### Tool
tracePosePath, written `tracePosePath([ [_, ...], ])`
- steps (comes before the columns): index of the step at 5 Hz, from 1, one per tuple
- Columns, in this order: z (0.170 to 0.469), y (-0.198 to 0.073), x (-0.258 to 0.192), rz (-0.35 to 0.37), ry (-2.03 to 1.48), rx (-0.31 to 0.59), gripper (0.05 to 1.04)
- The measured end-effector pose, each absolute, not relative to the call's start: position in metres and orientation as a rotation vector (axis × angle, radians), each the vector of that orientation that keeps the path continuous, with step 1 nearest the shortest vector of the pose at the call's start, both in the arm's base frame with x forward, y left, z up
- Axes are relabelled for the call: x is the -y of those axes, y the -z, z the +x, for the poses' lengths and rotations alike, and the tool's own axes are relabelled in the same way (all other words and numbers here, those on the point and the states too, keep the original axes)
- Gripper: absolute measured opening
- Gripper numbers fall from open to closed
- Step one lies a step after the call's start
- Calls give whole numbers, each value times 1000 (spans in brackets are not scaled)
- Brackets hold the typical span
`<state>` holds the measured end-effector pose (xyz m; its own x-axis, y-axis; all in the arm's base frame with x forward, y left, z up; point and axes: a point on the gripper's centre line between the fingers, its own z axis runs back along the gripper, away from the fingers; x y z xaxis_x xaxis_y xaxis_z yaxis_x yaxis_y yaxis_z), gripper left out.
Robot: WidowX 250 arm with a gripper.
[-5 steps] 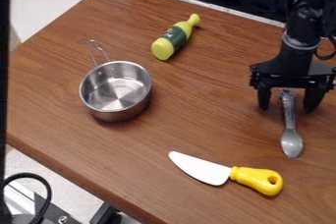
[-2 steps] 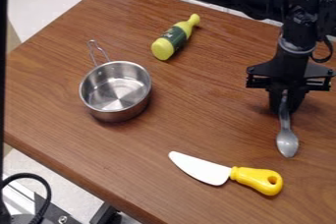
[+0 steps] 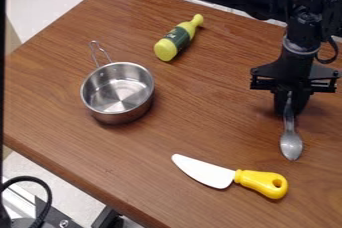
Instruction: Move the tablespoon to the top beside of the silver pot
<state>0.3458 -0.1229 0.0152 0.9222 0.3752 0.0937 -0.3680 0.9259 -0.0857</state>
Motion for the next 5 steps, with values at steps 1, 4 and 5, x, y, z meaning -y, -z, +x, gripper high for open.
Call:
tracePosePath([
  [1,341,-20,112,-57,-379,106,175],
  [4,358,-54,55,-19,-380,170,175],
  [5,365,-69,12,-6,-368,159,175],
])
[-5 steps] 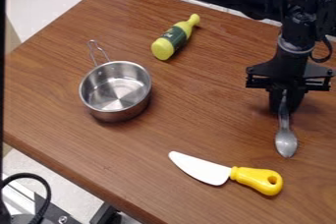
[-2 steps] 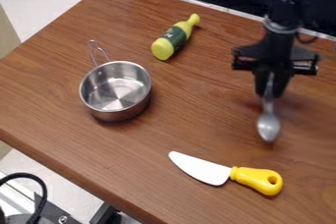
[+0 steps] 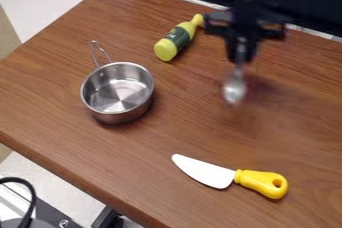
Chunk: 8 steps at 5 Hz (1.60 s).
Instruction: Move the tablespoon to the top beside of the silver pot
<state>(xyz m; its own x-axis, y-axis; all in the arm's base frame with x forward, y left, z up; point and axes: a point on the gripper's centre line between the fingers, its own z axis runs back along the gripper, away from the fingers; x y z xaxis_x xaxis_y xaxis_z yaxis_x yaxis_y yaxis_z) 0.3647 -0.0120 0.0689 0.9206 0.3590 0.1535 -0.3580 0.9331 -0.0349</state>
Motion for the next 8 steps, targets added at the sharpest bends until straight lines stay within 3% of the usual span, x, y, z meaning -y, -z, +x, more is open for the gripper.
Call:
tracePosePath([
  [1,371,-84,-27,-41,-402,154,175],
  [2,376,-103,-64,-27,-427,174,175],
  [4,376,-110,-122,-46,-426,224,175],
  [6,385,-78,-165,-12,-452,242,175],
  [8,384,-62,-185,-10,-443,245,175],
])
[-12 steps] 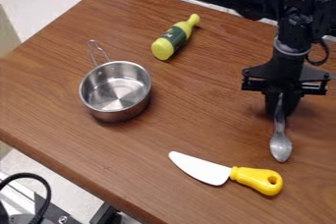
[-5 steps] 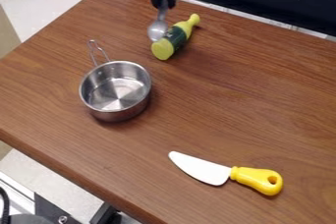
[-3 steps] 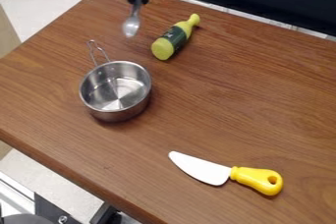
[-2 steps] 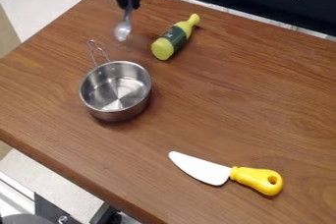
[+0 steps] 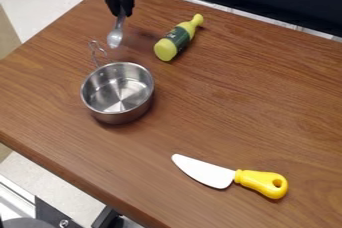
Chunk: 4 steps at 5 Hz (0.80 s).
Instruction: Move the tablespoon to the top beside of the silver pot
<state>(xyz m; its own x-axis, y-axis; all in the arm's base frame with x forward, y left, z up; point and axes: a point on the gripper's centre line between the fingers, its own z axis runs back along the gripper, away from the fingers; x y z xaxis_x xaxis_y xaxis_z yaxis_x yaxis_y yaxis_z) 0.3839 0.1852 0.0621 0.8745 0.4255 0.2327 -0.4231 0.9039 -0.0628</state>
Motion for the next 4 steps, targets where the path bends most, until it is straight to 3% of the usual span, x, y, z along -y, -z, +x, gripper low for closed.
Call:
tracePosePath([
  [4,369,-21,-182,50,-576,225,175],
])
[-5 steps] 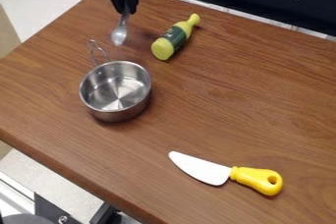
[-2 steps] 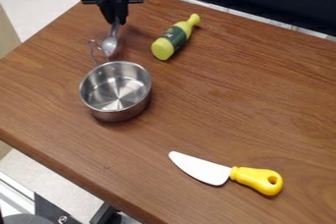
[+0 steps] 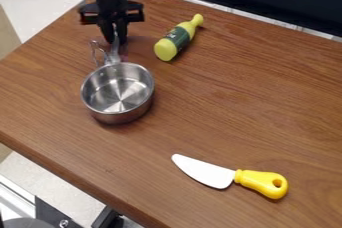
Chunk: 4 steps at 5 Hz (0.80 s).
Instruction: Move the tablespoon to the top beside of the silver pot
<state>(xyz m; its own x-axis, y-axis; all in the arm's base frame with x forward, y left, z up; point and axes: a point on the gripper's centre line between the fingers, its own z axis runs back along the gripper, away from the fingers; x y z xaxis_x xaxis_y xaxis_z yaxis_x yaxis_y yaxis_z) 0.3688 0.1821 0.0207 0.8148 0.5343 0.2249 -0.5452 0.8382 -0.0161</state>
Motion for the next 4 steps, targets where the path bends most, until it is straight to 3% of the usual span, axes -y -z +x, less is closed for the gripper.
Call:
tracePosePath([
  [2,369,-21,-181,59,-585,221,227],
  [4,367,-23,-183,70,-580,204,780],
])
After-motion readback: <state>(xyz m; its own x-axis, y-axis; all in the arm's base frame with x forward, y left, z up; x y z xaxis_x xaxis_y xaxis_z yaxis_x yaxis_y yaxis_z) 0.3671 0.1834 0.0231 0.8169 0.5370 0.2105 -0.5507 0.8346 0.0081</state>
